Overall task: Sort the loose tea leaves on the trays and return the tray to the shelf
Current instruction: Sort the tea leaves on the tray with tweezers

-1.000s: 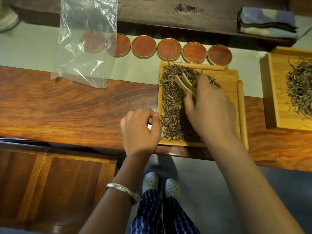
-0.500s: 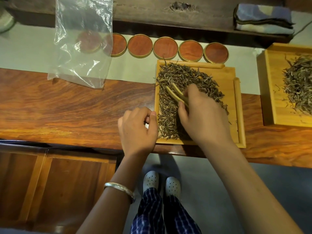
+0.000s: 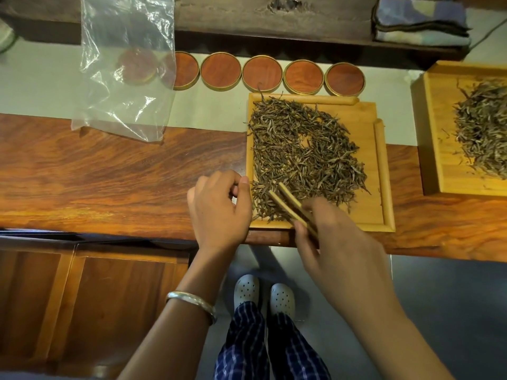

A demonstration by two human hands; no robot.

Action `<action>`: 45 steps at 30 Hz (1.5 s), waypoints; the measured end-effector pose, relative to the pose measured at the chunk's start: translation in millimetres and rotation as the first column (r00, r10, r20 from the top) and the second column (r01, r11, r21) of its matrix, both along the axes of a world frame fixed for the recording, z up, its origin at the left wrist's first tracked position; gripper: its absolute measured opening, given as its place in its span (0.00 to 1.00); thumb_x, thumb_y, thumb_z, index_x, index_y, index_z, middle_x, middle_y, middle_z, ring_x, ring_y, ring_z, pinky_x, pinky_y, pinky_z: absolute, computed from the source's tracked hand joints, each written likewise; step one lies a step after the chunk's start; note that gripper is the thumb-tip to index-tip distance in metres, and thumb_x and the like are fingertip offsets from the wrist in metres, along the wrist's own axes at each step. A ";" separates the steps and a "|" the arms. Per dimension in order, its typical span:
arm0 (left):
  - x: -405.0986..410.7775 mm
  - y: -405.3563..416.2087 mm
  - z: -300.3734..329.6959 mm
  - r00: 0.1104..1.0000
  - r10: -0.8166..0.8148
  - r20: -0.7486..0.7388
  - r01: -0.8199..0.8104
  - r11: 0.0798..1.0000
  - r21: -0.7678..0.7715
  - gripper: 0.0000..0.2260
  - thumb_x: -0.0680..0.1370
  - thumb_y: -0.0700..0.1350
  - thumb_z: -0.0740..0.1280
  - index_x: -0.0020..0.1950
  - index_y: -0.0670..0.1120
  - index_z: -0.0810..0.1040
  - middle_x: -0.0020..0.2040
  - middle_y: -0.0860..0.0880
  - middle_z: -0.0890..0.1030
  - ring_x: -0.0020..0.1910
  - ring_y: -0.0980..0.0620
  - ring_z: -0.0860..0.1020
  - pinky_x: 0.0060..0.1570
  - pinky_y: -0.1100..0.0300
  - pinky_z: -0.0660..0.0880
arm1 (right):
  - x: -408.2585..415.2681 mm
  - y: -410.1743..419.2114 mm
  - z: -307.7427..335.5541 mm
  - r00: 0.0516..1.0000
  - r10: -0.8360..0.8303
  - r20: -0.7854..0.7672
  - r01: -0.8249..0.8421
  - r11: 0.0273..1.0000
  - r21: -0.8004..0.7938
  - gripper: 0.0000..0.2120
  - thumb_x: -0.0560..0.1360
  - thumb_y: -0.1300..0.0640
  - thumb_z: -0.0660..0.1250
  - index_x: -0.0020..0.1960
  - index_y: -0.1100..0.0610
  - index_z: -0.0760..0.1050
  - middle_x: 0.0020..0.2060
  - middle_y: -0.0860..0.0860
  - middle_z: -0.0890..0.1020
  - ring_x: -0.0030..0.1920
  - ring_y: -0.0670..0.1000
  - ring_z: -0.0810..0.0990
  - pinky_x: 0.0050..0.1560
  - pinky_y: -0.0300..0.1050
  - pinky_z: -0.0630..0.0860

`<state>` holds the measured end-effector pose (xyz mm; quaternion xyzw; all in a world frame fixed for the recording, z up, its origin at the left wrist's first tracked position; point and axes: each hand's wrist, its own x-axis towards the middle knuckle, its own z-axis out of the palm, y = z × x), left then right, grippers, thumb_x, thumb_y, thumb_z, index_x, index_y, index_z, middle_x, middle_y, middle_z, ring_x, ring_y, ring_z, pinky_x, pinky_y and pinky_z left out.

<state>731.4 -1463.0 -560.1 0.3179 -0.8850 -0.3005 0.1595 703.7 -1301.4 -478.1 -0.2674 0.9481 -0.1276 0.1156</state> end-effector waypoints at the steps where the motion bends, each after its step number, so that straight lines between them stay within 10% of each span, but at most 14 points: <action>1: 0.0 -0.1 -0.3 1.000 -0.002 0.004 0.002 1.000 -0.001 0.11 0.79 0.48 0.62 0.36 0.50 0.70 0.35 0.55 0.73 0.40 0.53 0.67 0.45 0.58 0.57 | -3.4 1.4 1.0 1.000 -0.014 -0.025 0.013 0.999 -0.032 0.08 0.78 0.52 0.60 0.54 0.54 0.71 0.39 0.48 0.77 0.29 0.49 0.76 0.22 0.42 0.73; 20: 0.4 -1.1 -2.5 0.999 -0.018 0.038 0.020 0.999 -0.051 0.13 0.78 0.50 0.59 0.38 0.46 0.74 0.38 0.50 0.76 0.43 0.47 0.71 0.44 0.58 0.57 | -44.5 45.0 -5.3 0.969 -0.176 -0.171 0.166 0.983 -0.073 0.10 0.78 0.54 0.63 0.55 0.58 0.71 0.42 0.53 0.79 0.36 0.57 0.78 0.26 0.37 0.55; 45: 0.8 -0.6 -5.1 0.999 -0.019 0.035 0.021 0.998 -0.053 0.14 0.79 0.52 0.58 0.40 0.45 0.75 0.39 0.50 0.75 0.44 0.44 0.71 0.46 0.56 0.59 | -9.2 58.5 -21.6 0.993 -0.072 -0.093 0.062 0.993 -0.098 0.10 0.78 0.53 0.61 0.55 0.57 0.73 0.41 0.52 0.79 0.34 0.56 0.79 0.27 0.48 0.75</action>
